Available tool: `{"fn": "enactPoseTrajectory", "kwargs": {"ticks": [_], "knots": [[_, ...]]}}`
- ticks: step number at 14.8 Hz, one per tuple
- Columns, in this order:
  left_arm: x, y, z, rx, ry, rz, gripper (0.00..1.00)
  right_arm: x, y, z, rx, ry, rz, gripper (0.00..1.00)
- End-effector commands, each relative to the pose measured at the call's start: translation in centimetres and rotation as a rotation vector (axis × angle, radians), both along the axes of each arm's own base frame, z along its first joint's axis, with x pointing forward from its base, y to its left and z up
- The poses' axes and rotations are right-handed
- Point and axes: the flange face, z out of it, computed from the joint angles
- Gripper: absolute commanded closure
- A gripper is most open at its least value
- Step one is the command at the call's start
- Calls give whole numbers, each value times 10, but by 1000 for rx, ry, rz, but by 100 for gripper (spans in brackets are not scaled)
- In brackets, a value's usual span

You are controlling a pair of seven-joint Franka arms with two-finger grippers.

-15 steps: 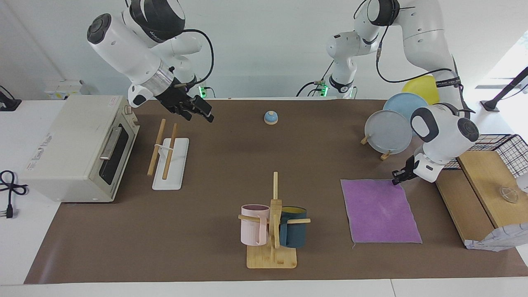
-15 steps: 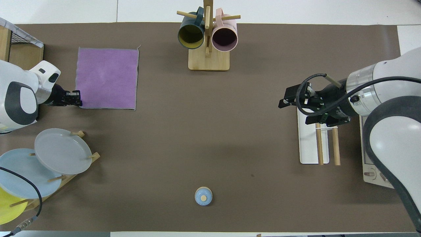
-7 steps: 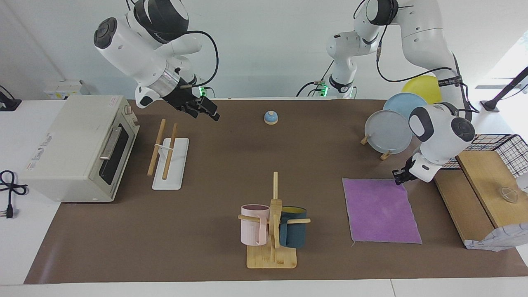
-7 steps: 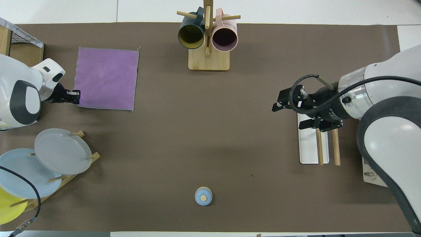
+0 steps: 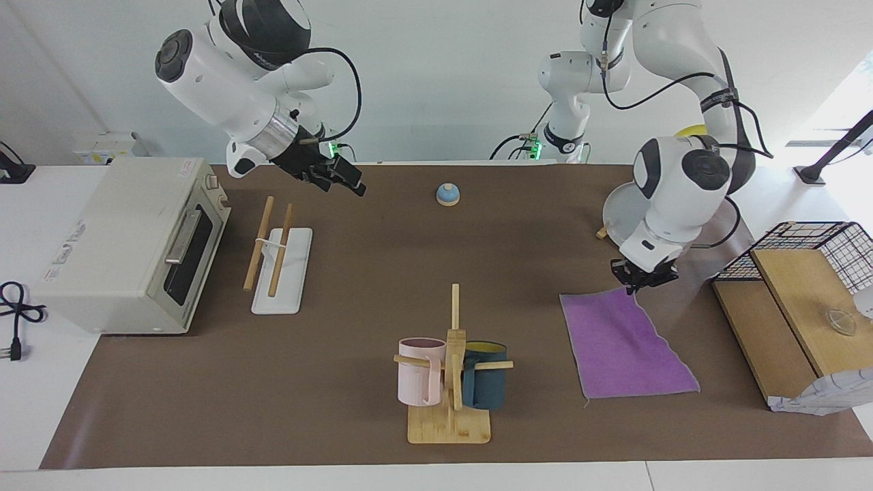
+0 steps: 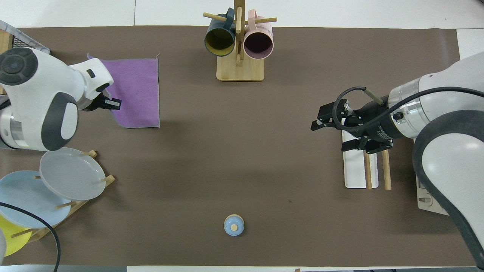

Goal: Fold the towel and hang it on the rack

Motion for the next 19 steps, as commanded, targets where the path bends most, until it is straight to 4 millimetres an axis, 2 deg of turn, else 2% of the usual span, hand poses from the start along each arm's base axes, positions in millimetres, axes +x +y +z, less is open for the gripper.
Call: {"fn": "enactPoseTrajectory", "kwargs": {"ticks": [1, 3, 4, 6, 8, 10, 12, 13, 14, 18, 19], "knots": [[-30, -43, -17, 64, -26, -76, 100, -4, 1, 5, 20, 4, -21, 0], [-49, -71, -45, 74, -49, -103, 100, -4, 0, 5, 19, 13, -29, 0], [-53, -77, -55, 83, -61, -98, 100, -4, -1, 5, 19, 15, -29, 0], [-59, -92, -62, 88, -69, -81, 100, -3, -4, 5, 19, 13, -33, 0], [-59, -95, -65, 88, -69, -69, 100, -2, -3, 4, 19, 6, -39, 0], [-66, -110, -68, 99, -68, -100, 100, 0, -2, 5, 20, -9, -47, 0], [-66, -111, -76, 102, -63, -65, 100, -1, -1, 4, 19, -4, -45, 0], [-64, -108, -76, 100, -66, -59, 33, -1, -1, 4, 20, -2, -45, 0], [-59, -100, -74, 101, -65, -45, 0, -1, 0, 4, 20, -2, -44, 0], [-39, -48, -69, 20, -23, 93, 0, -3, -1, 4, 23, 9, -40, 0], [-32, -28, -68, -21, -12, 111, 0, -3, -1, 4, 21, 8, -40, 0]]}}
